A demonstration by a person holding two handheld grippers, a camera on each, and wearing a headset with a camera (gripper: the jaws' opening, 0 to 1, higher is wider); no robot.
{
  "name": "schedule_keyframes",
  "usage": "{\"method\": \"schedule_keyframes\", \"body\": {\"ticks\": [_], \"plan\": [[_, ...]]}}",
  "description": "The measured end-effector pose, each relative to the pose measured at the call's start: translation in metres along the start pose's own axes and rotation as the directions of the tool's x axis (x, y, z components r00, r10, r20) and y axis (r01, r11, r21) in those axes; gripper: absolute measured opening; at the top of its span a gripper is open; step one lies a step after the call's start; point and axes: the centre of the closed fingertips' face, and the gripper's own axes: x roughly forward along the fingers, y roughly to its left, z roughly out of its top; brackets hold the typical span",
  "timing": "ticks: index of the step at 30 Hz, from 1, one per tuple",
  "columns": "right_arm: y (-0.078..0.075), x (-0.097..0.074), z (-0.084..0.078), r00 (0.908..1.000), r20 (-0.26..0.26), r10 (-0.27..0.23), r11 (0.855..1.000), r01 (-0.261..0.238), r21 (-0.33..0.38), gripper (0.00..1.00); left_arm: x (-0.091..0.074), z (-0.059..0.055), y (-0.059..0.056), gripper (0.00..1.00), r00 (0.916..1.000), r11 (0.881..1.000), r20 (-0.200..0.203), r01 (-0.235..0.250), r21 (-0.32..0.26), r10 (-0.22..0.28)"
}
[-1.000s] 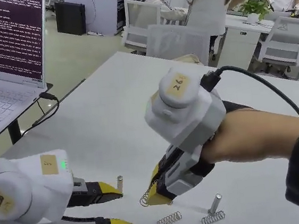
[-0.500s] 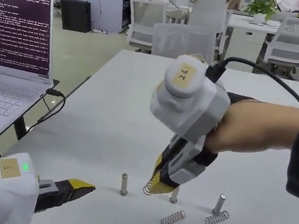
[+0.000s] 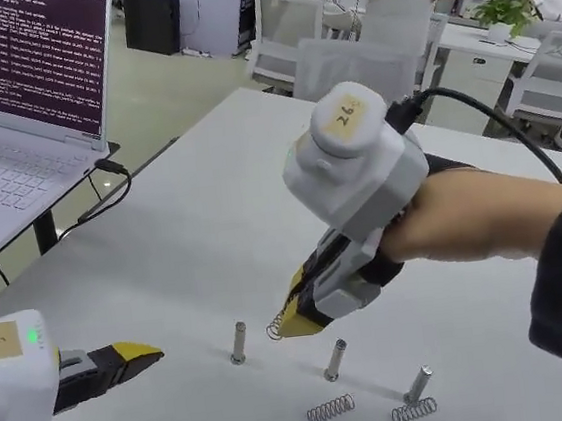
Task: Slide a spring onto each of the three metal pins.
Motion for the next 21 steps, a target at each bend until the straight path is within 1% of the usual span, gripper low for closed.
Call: {"method": "schedule_keyframes", "body": {"ticks": [3,4,8,12,14,19,21], "plan": [[-0.005,0.002,0.003,1.0000,0.000,-0.006,1.000,0.006,-0.003,0.08,0.002,-0.004,0.002,0.78,1.0000,1.000,-0.006,-0.002,0.005,0.002],[-0.011,0.004,0.006,0.9999,-0.002,-0.011,1.000,0.011,-0.010,0.08,0.003,-0.007,0.003,0.78,1.0000,1.000,-0.006,-0.005,0.006,0.005],[-0.016,0.008,0.009,1.0000,0.001,-0.007,1.000,0.007,-0.008,0.08,0.003,-0.010,0.006,0.80,0.9999,1.000,0.016,0.006,0.013,-0.006],[-0.024,0.014,0.011,0.9999,-0.009,-0.009,1.000,0.009,-0.011,0.08,0.009,-0.018,0.010,0.79,0.9998,1.000,0.009,0.015,0.025,-0.015],[-0.030,0.019,0.014,0.9999,-0.013,-0.005,1.000,0.005,-0.008,0.08,0.013,-0.022,0.011,0.79,0.9998,1.000,-0.004,0.021,0.023,-0.021],[-0.042,0.032,0.016,0.9996,-0.029,0.003,1.000,-0.003,0.002,0.08,0.017,-0.018,0.010,0.79,0.9992,0.999,0.021,0.033,0.027,-0.034],[-0.048,0.038,0.015,0.9989,-0.047,0.002,1.000,-0.002,0.010,0.08,0.019,-0.018,0.011,0.79,0.9993,0.999,0.018,0.033,0.029,-0.033]]}}
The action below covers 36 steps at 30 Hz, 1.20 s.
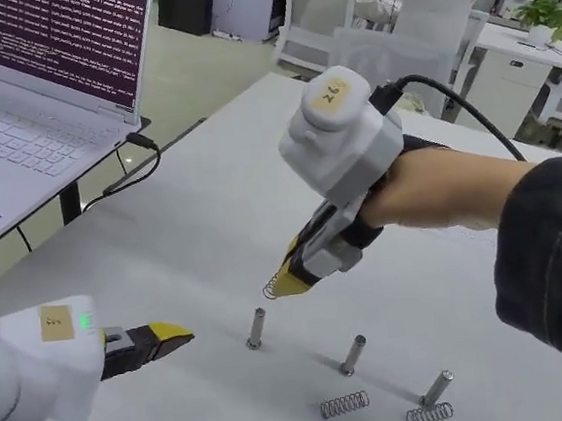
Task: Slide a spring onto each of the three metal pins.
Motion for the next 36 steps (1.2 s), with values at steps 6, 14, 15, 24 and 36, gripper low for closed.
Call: {"method": "schedule_keyframes", "body": {"ticks": [6,14,15,24,36], "plan": [[-0.008,0.016,-0.001,0.9989,-0.040,0.025,1.000,-0.025,0.014,0.08,0.000,-0.004,0.000,0.79,1.0000,1.000,-0.003,0.006,-0.002,-0.006],[-0.011,0.032,-0.006,0.9955,-0.085,0.043,0.999,-0.041,0.022,0.08,0.001,-0.002,-0.001,0.78,0.9999,1.000,0.011,0.009,-0.005,-0.009],[-0.010,0.032,-0.007,0.9947,-0.093,0.043,0.999,-0.041,0.022,0.08,0.001,-0.002,-0.001,0.77,0.9999,1.000,0.011,0.011,-0.007,-0.011],[-0.011,0.037,-0.012,0.9915,-0.126,0.033,0.999,-0.032,0.014,0.08,0.002,-0.003,-0.003,0.76,0.9997,1.000,0.017,0.017,-0.012,-0.017],[-0.009,0.048,-0.014,0.9879,-0.150,0.041,0.999,-0.040,0.013,0.08,0.002,-0.004,-0.004,0.73,0.9994,0.999,0.022,0.028,-0.018,-0.027]]}}
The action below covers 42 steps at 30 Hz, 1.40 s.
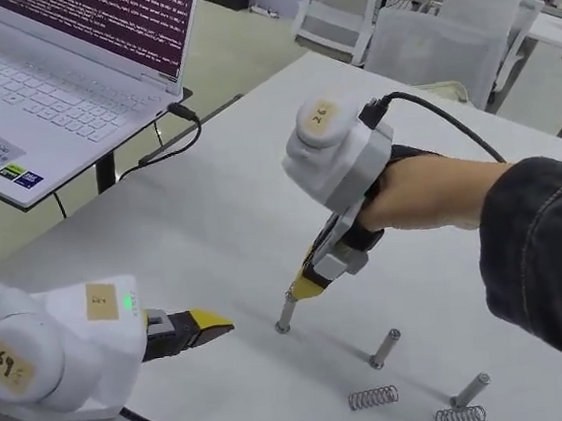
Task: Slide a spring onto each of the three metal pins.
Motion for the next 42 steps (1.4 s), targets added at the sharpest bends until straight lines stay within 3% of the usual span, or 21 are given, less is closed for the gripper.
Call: {"method": "schedule_keyframes", "body": {"ticks": [15,21,34,42], "plan": [[0.000,0.023,-0.009,0.9984,-0.055,-0.014,1.000,0.014,0.008,0.08,0.001,-0.001,0.001,0.70,1.0000,1.000,0.001,0.005,-0.004,-0.005],[0.008,0.028,-0.009,0.9962,-0.085,-0.018,1.000,0.018,0.006,0.08,0.000,-0.002,0.001,0.69,1.0000,1.000,0.001,0.006,-0.007,-0.006],[-0.012,0.043,-0.013,0.9932,-0.107,-0.046,0.998,0.049,0.033,0.08,-0.002,-0.003,0.002,0.68,1.0000,1.000,0.000,0.001,-0.009,-0.001],[-0.016,0.048,-0.018,0.9927,-0.112,-0.044,0.997,0.050,0.054,0.09,-0.002,-0.003,0.002,0.68,1.0000,1.000,-0.001,0.001,-0.010,-0.001]]}}
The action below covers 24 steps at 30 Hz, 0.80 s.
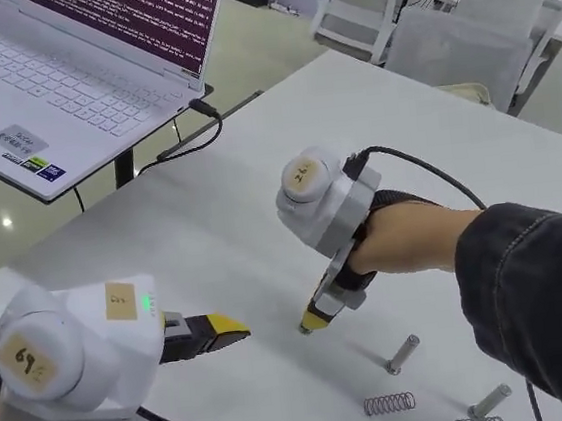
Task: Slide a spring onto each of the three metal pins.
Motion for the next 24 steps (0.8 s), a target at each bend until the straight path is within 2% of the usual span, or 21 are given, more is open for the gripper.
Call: {"method": "schedule_keyframes", "body": {"ticks": [12,24], "plan": [[0.002,0.004,-0.004,1.0000,-0.007,0.000,1.000,0.000,-0.028,0.10,0.000,-0.002,0.001,0.66,1.0000,1.000,-0.006,0.000,0.001,0.000],[0.002,-0.007,-0.007,0.9990,0.043,-0.011,1.000,0.011,-0.019,0.19,0.003,-0.001,0.001,0.67,0.9997,1.000,-0.022,0.012,0.010,-0.012]]}}
